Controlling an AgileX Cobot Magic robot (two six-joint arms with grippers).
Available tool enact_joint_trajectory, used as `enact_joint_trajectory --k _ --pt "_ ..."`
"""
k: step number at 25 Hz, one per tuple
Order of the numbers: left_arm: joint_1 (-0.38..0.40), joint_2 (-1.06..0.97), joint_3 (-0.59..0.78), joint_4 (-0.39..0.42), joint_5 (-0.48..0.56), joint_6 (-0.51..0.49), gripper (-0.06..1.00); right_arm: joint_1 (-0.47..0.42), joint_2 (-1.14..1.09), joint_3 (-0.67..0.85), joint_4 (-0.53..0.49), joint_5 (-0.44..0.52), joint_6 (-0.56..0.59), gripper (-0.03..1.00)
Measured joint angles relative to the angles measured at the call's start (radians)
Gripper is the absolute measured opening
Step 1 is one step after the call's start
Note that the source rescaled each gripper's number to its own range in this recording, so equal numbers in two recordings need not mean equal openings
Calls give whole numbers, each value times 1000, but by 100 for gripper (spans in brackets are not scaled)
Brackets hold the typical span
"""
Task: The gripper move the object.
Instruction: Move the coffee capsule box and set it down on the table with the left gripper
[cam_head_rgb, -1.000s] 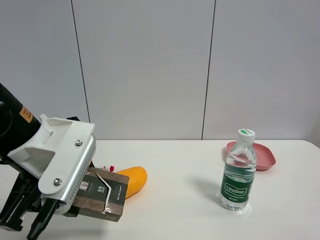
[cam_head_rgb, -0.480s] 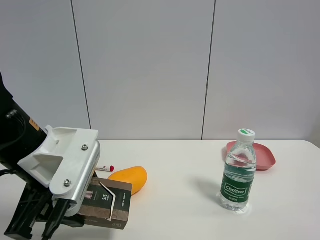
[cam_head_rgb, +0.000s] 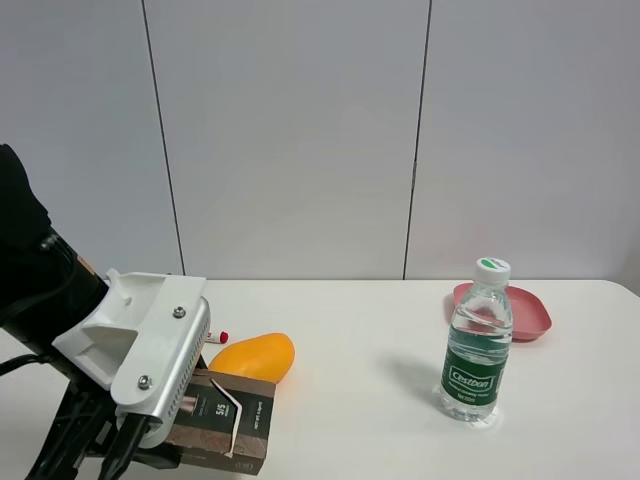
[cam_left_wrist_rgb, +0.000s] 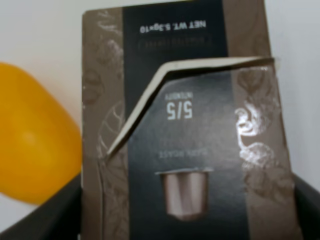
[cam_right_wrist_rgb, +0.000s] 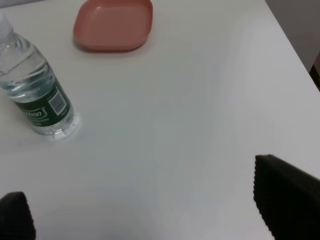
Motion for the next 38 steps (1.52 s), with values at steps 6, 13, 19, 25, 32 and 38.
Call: enact_joint_trajectory --k 6,13,19,25,32,38 --pt "0 65 1 -53 -40 48 0 0 0 0 0 0 0 100" --pt "0 96 1 -60 -95 51 0 0 0 0 0 0 0 100" --pt "0 96 1 -61 -100 51 0 0 0 0 0 0 0 100" --pt "0 96 1 -61 -113 51 0 0 0 0 0 0 0 100" --pt "0 96 1 -61 -143 51 0 0 0 0 0 0 0 100" --pt "0 96 1 -61 -145 51 0 0 0 0 0 0 0 100"
